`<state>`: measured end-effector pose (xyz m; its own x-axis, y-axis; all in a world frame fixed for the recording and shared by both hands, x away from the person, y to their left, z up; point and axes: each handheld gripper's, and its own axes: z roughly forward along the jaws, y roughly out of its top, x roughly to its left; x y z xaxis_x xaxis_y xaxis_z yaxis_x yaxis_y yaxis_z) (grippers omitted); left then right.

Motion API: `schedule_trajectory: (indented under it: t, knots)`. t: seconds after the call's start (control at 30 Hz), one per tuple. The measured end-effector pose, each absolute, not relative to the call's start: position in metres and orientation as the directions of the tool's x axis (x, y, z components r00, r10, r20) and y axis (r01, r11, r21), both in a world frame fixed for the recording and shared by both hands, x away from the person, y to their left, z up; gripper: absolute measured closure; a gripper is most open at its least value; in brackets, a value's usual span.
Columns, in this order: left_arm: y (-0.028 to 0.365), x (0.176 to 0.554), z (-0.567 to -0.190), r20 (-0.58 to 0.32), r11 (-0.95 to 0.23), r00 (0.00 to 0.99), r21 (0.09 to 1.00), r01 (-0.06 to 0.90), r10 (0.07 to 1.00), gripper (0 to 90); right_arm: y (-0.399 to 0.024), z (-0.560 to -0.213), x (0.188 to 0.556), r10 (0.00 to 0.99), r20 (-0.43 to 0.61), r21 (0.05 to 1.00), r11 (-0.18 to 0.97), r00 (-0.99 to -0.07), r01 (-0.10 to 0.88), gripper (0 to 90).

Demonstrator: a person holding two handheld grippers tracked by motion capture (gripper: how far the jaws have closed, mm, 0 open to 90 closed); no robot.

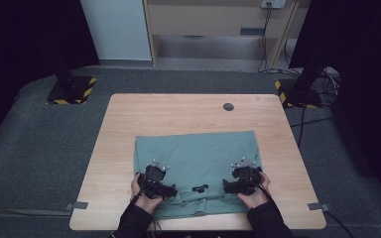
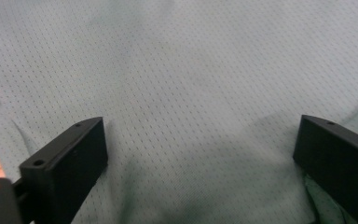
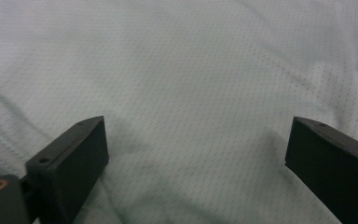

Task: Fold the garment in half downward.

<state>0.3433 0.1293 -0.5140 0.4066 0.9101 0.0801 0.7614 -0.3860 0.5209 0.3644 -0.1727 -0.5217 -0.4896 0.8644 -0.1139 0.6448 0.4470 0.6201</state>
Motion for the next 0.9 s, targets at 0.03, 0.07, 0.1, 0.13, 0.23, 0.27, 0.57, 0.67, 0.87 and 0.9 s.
schedule_trajectory:
  t: [0.03, 0.07, 0.1, 0.13, 0.23, 0.27, 0.57, 0.67, 0.87, 0.9]
  knots:
    - [0.129, 0.341, -0.514, 0.08, -0.39, 0.411, 0.519, 0.76, 0.908, 1.6, -0.173, -0.521, 0.362, 0.863, -0.112, 0.621, 0.448, -0.493, 0.644, 6.1]
    - [0.129, 0.338, -0.514, 0.077, -0.396, 0.419, 0.519, 0.758, 0.905, 1.5, -0.174, -0.521, 0.359, 0.859, -0.114, 0.618, 0.454, -0.499, 0.642, 5.9]
    - [0.128, 0.335, -0.514, 0.078, -0.406, 0.431, 0.518, 0.753, 0.899, 1.5, -0.175, -0.521, 0.355, 0.858, -0.11, 0.62, 0.454, -0.502, 0.64, 6.0]
    - [0.128, 0.332, -0.514, 0.08, -0.418, 0.443, 0.517, 0.747, 0.893, 1.5, -0.177, -0.522, 0.35, 0.855, -0.104, 0.621, 0.455, -0.509, 0.638, 6.0]
    - [0.13, 0.323, -0.513, 0.069, -0.458, 0.494, 0.505, 0.732, 0.867, 1.1, -0.18, -0.52, 0.339, 0.846, -0.096, 0.612, 0.466, -0.525, 0.639, 5.6]
    - [0.132, 0.321, -0.513, 0.066, -0.459, 0.497, 0.502, 0.733, 0.865, 0.9, -0.181, -0.519, 0.337, 0.845, -0.095, 0.613, 0.466, -0.527, 0.638, 5.5]
    - [0.135, 0.324, -0.516, 0.082, -0.415, 0.443, 0.535, 0.736, 0.893, 0.0, -0.176, -0.52, 0.35, 0.854, -0.094, 0.62, 0.452, -0.512, 0.641, 5.6]
    - [0.136, 0.32, -0.515, 0.092, -0.439, 0.466, 0.531, 0.725, 0.88, 0.3, -0.176, -0.522, 0.345, 0.844, -0.089, 0.616, 0.465, -0.53, 0.637, 5.7]
    - [0.142, 0.31, -0.511, 0.054, -0.474, 0.519, 0.495, 0.728, 0.853, 0.2, -0.183, -0.518, 0.326, 0.808, -0.083, 0.614, 0.503, -0.584, 0.609, 5.9]
    - [0.143, 0.311, -0.51, 0.047, -0.468, 0.516, 0.496, 0.731, 0.856, 0.4, -0.183, -0.516, 0.325, 0.808, -0.074, 0.619, 0.497, -0.585, 0.608, 5.9]
